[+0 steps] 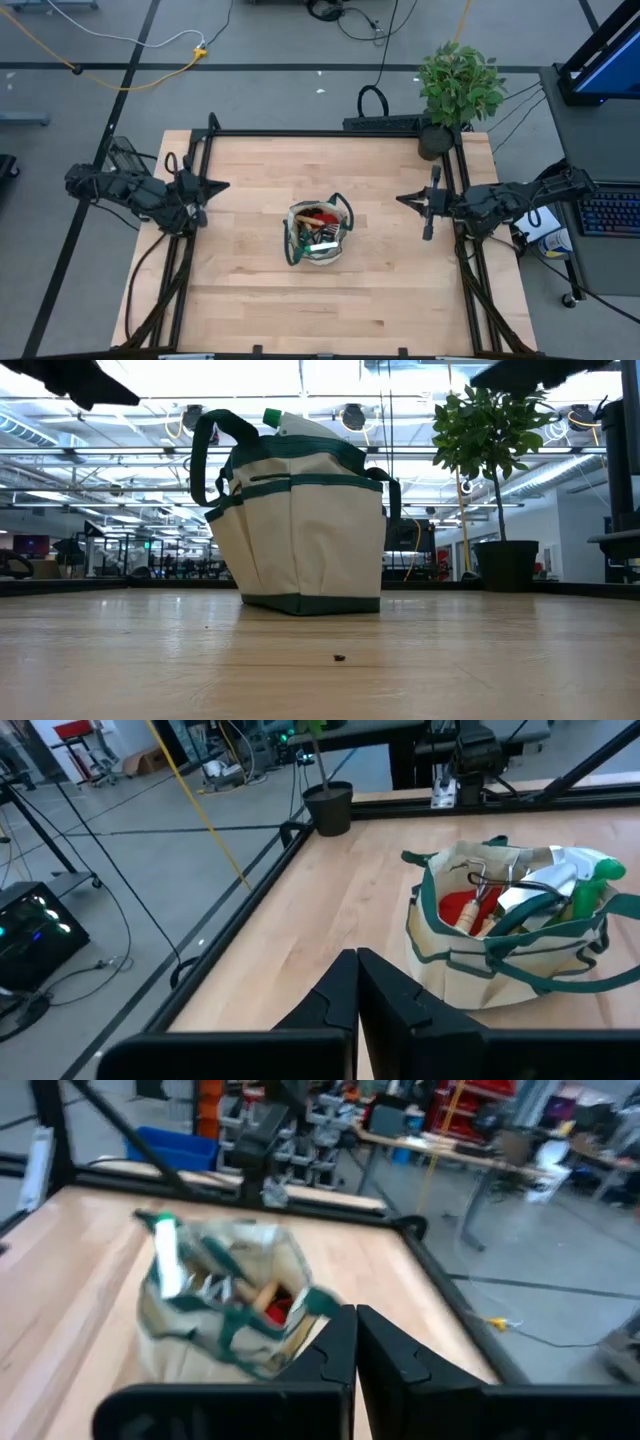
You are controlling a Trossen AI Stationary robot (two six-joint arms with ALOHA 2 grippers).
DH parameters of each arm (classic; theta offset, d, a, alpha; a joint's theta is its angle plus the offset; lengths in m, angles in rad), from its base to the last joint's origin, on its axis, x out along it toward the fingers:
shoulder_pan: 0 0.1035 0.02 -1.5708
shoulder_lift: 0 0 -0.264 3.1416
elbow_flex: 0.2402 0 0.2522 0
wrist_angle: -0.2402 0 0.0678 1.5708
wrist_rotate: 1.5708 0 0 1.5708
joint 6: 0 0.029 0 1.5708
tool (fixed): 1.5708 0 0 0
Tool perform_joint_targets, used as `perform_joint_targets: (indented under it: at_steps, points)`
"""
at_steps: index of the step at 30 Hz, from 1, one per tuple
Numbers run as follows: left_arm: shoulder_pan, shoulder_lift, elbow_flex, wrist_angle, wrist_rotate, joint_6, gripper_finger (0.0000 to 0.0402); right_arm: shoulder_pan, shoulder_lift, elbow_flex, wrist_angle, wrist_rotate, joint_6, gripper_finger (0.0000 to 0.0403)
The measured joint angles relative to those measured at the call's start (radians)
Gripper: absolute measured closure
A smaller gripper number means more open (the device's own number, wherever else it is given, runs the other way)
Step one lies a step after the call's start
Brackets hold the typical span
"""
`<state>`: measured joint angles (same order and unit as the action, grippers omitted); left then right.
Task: Pick & Place Garden tools in Gardening bag
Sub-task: Return to Home Position
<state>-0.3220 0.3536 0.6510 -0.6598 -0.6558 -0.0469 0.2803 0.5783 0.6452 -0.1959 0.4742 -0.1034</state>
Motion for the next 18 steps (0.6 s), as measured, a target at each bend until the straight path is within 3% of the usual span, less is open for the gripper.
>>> perform_joint_targets:
  at_steps: [14, 18]
  points:
    - [0.001, -0.205, -0.064, 0.025, -0.002, 0.016, 0.0398, 0.000, -0.282, -0.214, 0.110, -0.011, 0.005, 0.0403]
    - [0.001, -0.278, -0.124, 0.114, -0.003, 0.046, 0.0386, 0.000, -0.350, -0.251, 0.110, -0.011, 0.003, 0.0403]
